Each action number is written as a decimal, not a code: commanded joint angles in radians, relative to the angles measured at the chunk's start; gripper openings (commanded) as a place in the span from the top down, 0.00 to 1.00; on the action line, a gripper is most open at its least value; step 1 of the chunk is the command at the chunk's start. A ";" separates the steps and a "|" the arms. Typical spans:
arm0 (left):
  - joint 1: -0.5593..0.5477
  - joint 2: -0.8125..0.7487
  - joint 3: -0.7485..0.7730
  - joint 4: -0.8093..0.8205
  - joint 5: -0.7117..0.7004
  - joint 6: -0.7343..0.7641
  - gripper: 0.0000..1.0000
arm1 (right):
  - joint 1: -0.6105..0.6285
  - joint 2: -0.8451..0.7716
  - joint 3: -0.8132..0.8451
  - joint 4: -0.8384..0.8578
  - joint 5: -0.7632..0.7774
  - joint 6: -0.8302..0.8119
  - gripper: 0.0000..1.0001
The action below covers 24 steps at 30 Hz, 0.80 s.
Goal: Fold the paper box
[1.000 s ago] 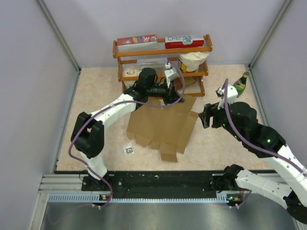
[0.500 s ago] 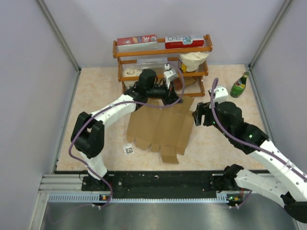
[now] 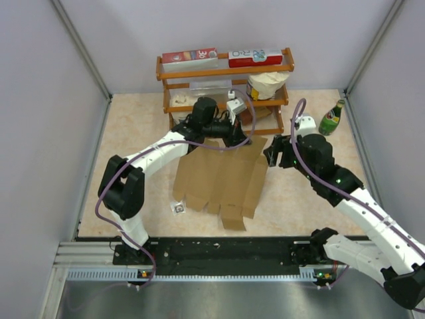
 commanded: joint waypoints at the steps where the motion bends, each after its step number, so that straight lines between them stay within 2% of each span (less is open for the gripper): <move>1: -0.001 -0.041 -0.040 -0.014 -0.003 0.023 1.00 | -0.021 -0.008 -0.003 0.062 -0.047 0.029 0.31; 12: -0.003 -0.087 -0.140 0.000 -0.025 0.030 1.00 | -0.024 -0.032 -0.056 0.060 -0.092 0.098 0.31; 24: -0.003 -0.104 -0.200 0.091 -0.032 0.018 1.00 | -0.024 -0.029 -0.113 0.091 -0.073 0.170 0.32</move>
